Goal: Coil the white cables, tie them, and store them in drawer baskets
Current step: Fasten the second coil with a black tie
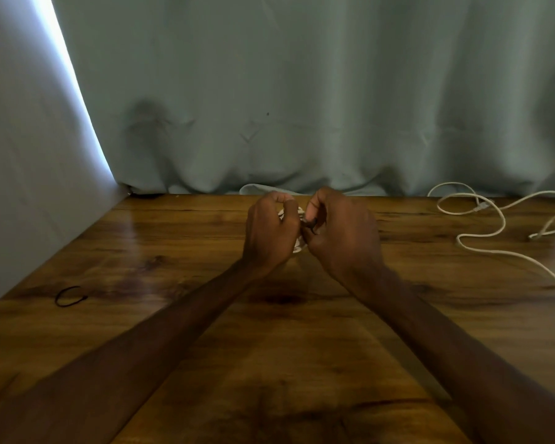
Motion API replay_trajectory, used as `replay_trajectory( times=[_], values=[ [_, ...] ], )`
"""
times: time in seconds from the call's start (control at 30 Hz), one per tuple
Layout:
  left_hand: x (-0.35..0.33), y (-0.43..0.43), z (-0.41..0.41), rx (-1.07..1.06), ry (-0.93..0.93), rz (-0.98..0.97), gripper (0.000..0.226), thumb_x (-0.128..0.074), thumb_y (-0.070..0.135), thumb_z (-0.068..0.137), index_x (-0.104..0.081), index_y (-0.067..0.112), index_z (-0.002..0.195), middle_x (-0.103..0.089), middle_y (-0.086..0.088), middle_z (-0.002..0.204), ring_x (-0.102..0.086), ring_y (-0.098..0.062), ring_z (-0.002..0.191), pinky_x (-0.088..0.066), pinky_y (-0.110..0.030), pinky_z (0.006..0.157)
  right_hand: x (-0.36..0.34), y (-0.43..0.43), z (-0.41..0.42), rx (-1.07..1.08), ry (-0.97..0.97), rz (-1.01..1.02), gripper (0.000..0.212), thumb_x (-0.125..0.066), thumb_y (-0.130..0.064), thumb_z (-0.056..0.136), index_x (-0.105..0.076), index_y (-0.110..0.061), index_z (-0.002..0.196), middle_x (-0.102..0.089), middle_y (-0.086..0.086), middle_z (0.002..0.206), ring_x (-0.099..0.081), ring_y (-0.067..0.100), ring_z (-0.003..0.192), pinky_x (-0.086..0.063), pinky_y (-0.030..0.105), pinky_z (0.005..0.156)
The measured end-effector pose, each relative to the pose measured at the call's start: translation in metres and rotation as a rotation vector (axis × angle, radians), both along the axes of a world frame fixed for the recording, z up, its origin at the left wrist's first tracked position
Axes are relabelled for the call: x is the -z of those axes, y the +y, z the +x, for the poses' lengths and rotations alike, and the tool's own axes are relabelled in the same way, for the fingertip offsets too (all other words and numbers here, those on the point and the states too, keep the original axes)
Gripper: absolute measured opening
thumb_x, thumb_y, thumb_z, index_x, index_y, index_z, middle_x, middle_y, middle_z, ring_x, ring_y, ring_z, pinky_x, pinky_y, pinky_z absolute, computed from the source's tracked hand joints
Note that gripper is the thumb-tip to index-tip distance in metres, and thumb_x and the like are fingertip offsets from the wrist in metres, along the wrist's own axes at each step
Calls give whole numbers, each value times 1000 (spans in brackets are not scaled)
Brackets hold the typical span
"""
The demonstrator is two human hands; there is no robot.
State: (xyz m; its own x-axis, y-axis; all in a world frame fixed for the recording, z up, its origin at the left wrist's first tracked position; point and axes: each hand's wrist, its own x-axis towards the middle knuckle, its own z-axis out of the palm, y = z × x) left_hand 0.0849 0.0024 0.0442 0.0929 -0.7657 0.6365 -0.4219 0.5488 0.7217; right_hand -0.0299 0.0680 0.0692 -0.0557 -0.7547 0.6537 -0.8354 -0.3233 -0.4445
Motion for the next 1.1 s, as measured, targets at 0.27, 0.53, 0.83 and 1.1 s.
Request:
replay_trajectory(
  times=[0.27,0.53,0.83,1.1],
  values=[
    [7,-1,-3,15,1,147,43,-49,26,91,-64,-1,63,-65,-15,61,-61,-20,58,-48,-39,58,9,-6,5,70,100,46,10,-71,-14,83,-64,-20,87,-70,-3,81,-66,19,75,-52,34,64],
    [4,-2,-2,-21,-16,180,47,-50,16,99,-42,14,53,-43,2,51,-36,-6,47,-27,-19,44,6,0,9,34,205,160,7,-71,-19,89,-77,-18,92,-73,1,83,-61,19,70,-38,28,58],
    [-3,-7,7,-73,27,297,50,-48,17,100,-41,14,51,-43,1,53,-39,-10,51,-28,-29,50,8,0,7,-27,375,201,29,-69,-8,89,-70,-23,114,-55,3,111,-55,22,100,-48,36,74],
    [-5,-3,5,-75,-5,282,45,-46,15,100,-39,14,55,-45,-2,58,-41,-15,57,-30,-36,58,5,-12,-12,-235,255,233,19,-72,-14,89,-80,-30,94,-52,-21,74,-50,-1,68,-31,16,58]
  ],
)
